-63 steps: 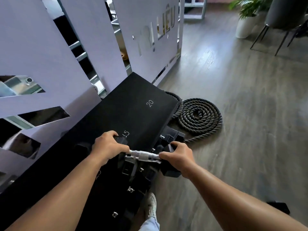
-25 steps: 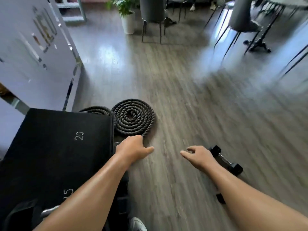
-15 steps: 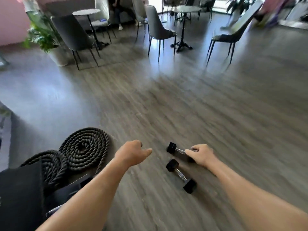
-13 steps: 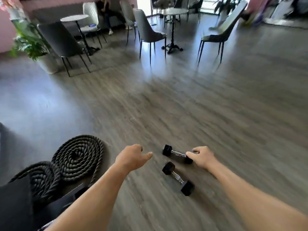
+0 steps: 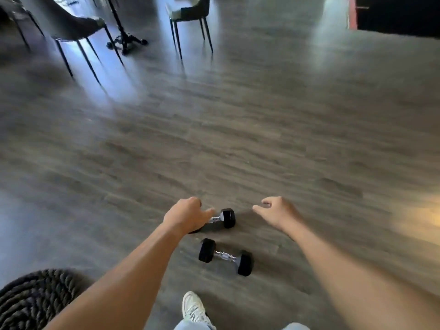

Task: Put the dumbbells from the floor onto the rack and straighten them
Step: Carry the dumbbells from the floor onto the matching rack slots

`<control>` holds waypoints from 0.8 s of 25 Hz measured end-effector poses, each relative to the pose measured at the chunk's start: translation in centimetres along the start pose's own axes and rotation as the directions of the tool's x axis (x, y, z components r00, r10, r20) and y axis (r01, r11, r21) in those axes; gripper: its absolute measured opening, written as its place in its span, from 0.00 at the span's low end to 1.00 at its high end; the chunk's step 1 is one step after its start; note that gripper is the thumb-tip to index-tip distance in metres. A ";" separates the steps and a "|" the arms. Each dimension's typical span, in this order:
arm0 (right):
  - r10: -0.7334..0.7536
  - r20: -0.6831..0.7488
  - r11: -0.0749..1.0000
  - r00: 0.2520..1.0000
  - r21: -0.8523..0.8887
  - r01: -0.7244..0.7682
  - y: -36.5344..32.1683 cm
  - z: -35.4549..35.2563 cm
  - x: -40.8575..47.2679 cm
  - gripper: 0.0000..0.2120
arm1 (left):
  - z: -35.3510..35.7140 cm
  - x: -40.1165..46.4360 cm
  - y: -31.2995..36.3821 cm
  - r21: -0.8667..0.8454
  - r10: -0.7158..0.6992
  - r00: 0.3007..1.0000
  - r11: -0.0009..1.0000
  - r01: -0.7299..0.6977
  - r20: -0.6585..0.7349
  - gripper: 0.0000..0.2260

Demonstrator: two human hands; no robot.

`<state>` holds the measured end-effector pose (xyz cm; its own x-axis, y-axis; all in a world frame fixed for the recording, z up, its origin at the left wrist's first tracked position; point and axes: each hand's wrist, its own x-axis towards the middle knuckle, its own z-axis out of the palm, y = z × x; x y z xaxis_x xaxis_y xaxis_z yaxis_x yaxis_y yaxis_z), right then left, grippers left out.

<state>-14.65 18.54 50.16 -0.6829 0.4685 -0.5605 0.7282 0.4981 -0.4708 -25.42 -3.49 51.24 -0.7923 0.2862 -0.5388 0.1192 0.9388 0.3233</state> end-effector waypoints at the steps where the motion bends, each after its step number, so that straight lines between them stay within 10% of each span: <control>1: 0.020 -0.001 1.000 1.000 0.006 -0.020 0.5 1.0 1.6 0.28 | 0.9 2.1 -0.3 0.011 0.006 0.999 1.000 -0.007 0.032 0.22; 7: 0.213 0.165 0.973 0.963 0.053 -0.225 8.9 15.0 13.4 0.30 | 15.9 14.9 -5.0 0.051 -0.130 0.967 0.991 0.122 0.220 0.17; 20: 0.454 0.217 0.875 0.864 0.073 -0.478 27.5 43.2 32.4 0.50 | 44.7 36.6 -19.7 0.014 -0.204 0.933 0.978 0.209 0.298 0.46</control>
<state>-14.20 15.92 -10.41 -0.2464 0.4727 -0.8461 0.9682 0.1588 -0.1933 -30.01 -2.93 -9.66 -0.5848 0.1327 -0.8002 -0.0409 0.9805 0.1924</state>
